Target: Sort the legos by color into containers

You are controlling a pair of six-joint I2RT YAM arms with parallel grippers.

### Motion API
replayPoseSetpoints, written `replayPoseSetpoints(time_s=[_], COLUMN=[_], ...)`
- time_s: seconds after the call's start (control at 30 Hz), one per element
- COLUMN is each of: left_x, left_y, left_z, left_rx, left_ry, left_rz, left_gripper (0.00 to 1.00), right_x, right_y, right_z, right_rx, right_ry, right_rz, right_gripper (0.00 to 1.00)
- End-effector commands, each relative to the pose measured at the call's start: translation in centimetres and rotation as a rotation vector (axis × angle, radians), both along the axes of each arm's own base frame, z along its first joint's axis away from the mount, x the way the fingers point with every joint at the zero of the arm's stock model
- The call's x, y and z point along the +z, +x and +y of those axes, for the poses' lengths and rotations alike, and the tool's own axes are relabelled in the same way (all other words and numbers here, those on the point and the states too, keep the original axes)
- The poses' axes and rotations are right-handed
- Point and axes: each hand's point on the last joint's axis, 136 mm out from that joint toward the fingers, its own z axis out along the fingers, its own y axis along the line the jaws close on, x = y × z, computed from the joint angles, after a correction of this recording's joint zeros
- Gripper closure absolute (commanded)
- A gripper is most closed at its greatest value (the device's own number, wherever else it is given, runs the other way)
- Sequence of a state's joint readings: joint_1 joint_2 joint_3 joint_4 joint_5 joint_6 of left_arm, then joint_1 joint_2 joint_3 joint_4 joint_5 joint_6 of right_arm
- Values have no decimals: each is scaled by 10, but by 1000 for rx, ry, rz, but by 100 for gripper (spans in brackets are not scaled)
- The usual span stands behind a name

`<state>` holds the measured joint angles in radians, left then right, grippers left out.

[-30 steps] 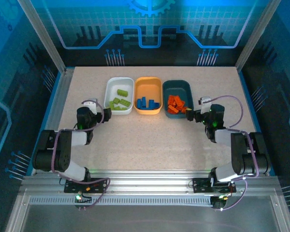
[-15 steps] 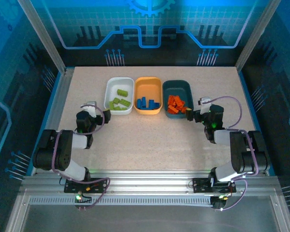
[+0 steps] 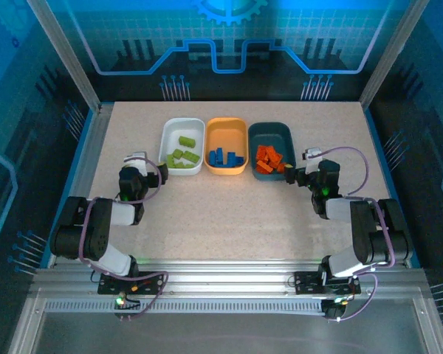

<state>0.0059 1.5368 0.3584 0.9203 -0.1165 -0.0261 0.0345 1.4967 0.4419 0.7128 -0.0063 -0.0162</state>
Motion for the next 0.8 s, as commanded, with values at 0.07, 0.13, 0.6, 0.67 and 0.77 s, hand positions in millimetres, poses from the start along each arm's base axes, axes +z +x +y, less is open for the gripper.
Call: replayPoseSetpoints(time_s=[0.07,0.13,0.6,0.67,0.77], left_x=[4,3,3,4,3], left_y=[7,7,7,7,7], left_z=[-9,-10,-9,-10,-9], left_rx=[-48,-49,-48,-49,-49], left_ry=[14,14,14,14,14], left_rz=[-1,1,1,0,3], left_gripper=[1,1,1,1,1], right_x=[2,2,2,2,2], right_y=[2,1,2,2,1], right_z=[2,2,1,1,2], right_rx=[-6,-5,-2,-4,-4], right_ry=[-4,-5,4,3,0], right_rz=[-23,-22,-19,-19,-20], right_gripper=[0,0,0,0,0])
